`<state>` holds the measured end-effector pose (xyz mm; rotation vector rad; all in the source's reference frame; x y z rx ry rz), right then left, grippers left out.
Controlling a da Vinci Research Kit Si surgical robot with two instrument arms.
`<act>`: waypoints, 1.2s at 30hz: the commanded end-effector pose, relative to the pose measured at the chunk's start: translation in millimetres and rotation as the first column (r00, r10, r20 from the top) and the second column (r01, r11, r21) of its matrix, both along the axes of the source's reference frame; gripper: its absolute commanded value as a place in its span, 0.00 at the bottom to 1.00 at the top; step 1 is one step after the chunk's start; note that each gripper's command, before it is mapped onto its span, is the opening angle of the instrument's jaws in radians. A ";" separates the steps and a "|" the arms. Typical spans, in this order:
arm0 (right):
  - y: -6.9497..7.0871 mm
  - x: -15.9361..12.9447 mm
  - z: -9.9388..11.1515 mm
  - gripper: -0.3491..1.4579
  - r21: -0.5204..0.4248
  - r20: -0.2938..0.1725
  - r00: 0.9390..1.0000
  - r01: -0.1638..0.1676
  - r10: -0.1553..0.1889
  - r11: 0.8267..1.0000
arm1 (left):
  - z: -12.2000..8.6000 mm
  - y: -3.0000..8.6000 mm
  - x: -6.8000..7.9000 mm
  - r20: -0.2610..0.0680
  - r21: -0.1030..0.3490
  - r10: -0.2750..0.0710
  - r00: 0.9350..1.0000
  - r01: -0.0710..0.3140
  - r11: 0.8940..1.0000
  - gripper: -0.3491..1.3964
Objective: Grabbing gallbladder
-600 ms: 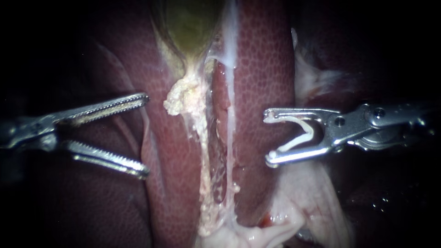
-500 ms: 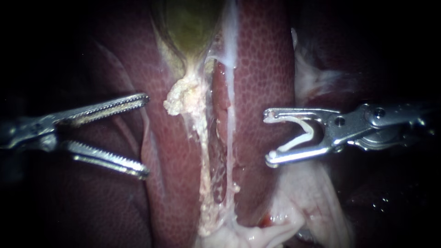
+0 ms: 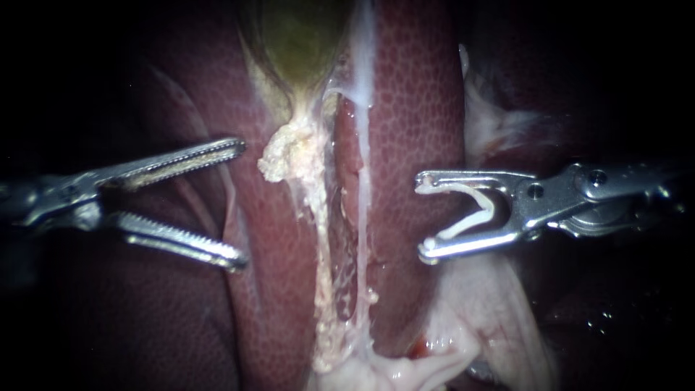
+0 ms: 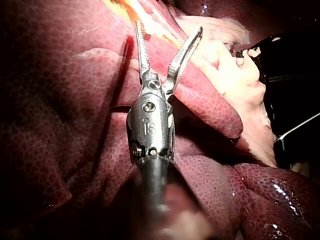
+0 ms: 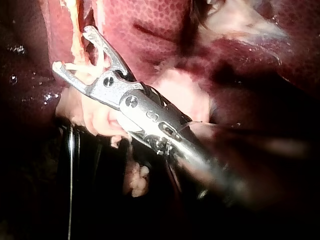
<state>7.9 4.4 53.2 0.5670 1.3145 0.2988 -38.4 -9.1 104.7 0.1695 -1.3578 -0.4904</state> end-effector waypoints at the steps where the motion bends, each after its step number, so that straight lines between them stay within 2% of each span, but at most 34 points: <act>1: 0.0 0.0 0.0 0.53 0.000 0.000 1.000 0.000 0.000 1.000 | 0.1 0.2 -0.3 -0.003 0.006 -0.006 1.000 0.006 1.000 0.63; 8: 0.0 0.0 0.0 0.53 0.000 0.000 1.000 0.000 0.000 1.000 | 1.6 1.3 -2.1 -0.013 0.017 -0.028 1.000 0.028 0.999 0.62; 14: 0.0 0.0 -0.1 0.53 0.000 0.000 1.000 0.000 0.000 1.000 | 3.4 2.3 -2.2 -0.028 0.013 -0.053 0.998 0.054 0.998 0.56; 17: 0.0 0.0 -0.1 0.53 0.000 0.000 1.000 0.000 0.000 1.000 | 4.0 2.5 -2.2 -0.046 0.014 -0.058 0.997 0.059 0.998 0.45; 19: 0.0 0.0 -0.1 0.53 0.000 0.000 1.000 0.000 0.000 1.000 | 4.1 2.4 -2.1 -0.068 0.015 -0.065 0.996 0.066 0.998 0.27; 20: 0.0 0.0 -0.1 0.53 0.000 0.000 1.000 0.000 0.000 1.000 | 4.2 2.3 -2.1 -0.076 0.017 -0.061 0.995 0.062 0.998 0.11; 21: 0.0 0.0 -0.1 0.53 0.000 0.000 1.000 0.000 0.000 1.000 | 4.2 2.2 -2.0 -0.084 0.019 -0.057 0.995 0.059 0.998 0.00; 27: 0.0 0.0 -0.1 0.52 0.000 0.000 1.000 0.000 0.000 1.000 | 4.4 2.0 -1.7 -0.132 0.033 -0.047 0.990 0.051 0.998 0.00; 32: 0.0 0.0 -0.1 0.52 0.000 0.000 1.000 0.000 0.000 1.000 | 4.1 1.9 -1.3 -0.138 0.065 -0.067 0.988 0.077 0.995 0.00; 36: 0.0 0.0 -0.1 0.52 0.000 0.000 1.000 0.000 0.000 1.000 | 2.8 2.1 -0.7 -0.138 0.071 -0.068 0.988 0.079 0.994 0.00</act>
